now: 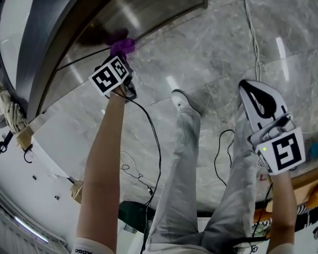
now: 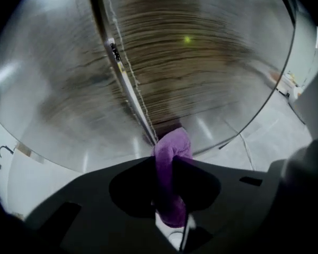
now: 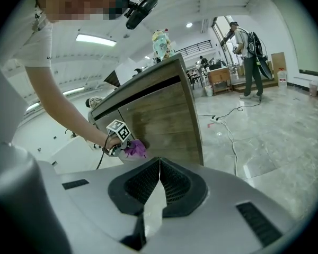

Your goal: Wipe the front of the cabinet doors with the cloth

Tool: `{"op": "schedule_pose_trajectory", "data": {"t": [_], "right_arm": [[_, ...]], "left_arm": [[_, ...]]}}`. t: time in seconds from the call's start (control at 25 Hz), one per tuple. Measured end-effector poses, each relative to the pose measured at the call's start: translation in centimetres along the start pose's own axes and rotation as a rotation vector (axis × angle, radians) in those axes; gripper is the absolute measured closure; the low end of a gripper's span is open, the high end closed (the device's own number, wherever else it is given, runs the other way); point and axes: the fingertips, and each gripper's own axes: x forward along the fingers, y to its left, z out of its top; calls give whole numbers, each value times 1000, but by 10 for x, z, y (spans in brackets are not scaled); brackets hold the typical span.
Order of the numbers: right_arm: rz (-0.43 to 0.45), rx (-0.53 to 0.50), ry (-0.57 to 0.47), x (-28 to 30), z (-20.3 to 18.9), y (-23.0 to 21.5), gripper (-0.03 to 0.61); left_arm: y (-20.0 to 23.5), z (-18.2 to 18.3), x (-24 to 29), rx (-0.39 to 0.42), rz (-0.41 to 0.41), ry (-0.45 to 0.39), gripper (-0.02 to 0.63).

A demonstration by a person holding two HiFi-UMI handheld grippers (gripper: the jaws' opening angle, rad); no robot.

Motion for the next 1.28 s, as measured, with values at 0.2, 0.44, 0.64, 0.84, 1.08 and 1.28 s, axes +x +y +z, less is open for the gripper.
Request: {"op": "schedule_pose_trajectory", "data": {"t": [0.2,0.44,0.64,0.84,1.08,1.28], "right_arm": [[22,-2,-1,-22,-2,-15,552],[13,9,24,-63,-13,-54,552],[-38,51,14,-95,-22,-92,552],[-91,100,3,-112,-35,-123,552],[-136,141,9,-110,-53,-132,552],[-115,136,8,-85,-49,-103,552]], "left_arm": [[-26,-19,-7,20,-7,23,526],[-147,-20,4,30,-119,28,526],[-258,9,15,70,-235,3,526],[-323,39,30,28,-277,-16,526],[-305,46,47,-183,-255,-11,526],[-237,39,47,-200,-208,-10,526]]}}
